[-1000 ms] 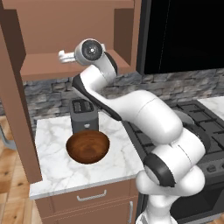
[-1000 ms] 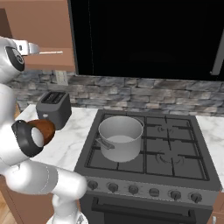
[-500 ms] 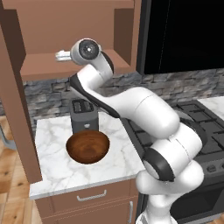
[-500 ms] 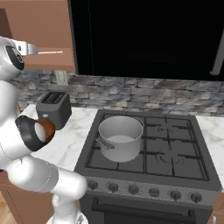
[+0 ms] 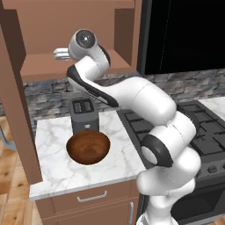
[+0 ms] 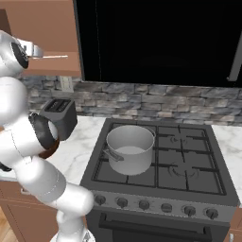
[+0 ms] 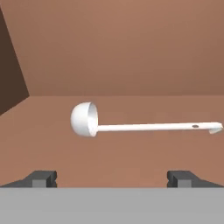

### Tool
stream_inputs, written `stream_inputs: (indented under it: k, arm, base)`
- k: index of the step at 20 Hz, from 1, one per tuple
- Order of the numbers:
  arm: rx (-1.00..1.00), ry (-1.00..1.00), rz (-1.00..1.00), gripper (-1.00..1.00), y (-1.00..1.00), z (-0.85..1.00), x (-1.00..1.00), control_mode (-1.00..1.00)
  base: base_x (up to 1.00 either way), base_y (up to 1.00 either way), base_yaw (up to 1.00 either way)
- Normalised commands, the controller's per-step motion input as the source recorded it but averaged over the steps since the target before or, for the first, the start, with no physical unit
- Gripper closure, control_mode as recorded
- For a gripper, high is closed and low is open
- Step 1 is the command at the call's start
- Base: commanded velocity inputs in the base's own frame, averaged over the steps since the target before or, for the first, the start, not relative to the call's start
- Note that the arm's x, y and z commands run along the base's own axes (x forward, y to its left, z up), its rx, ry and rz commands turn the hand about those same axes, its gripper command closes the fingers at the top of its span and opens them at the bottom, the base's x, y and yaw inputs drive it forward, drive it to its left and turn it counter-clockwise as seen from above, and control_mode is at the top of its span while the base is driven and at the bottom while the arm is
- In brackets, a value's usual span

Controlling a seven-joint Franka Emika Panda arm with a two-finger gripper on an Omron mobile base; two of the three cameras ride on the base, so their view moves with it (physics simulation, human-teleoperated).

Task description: Open the cabinet and move the ladle to the pot. Then close the cabinet.

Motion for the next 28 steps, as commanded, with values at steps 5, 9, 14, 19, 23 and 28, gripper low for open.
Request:
stream_inputs:
  k: [5, 9, 14, 19, 23, 28]
  arm:
    - [0.0, 0.03, 0.0, -1.0, 0.16, 0.01, 0.1, -1.0]
    - [0.0, 0.0, 0.0, -1.0, 0.23, 0.0, 0.07, -1.0]
    - [0.0, 0.0, 0.0, -1.0, 0.11, 0.0, 0.04, -1.0]
    - [0.0, 0.0, 0.0, -1.0, 0.0, 0.0, 0.02, -1.0]
    - [0.0, 0.0, 0.0, -1.0, 0.0, -0.03, 0.11, -1.0]
    - [0.0, 0.0, 0.0, -1.0, 0.0, -0.05, 0.16, -1.0]
  base:
    - [0.0, 0.0, 0.0]
    - [0.0, 0.0, 0.0]
    - [0.0, 0.0, 0.0]
    - [0.0, 0.0, 0.0]
    - [0.0, 0.0, 0.0]
    - [0.0, 0.0, 0.0]
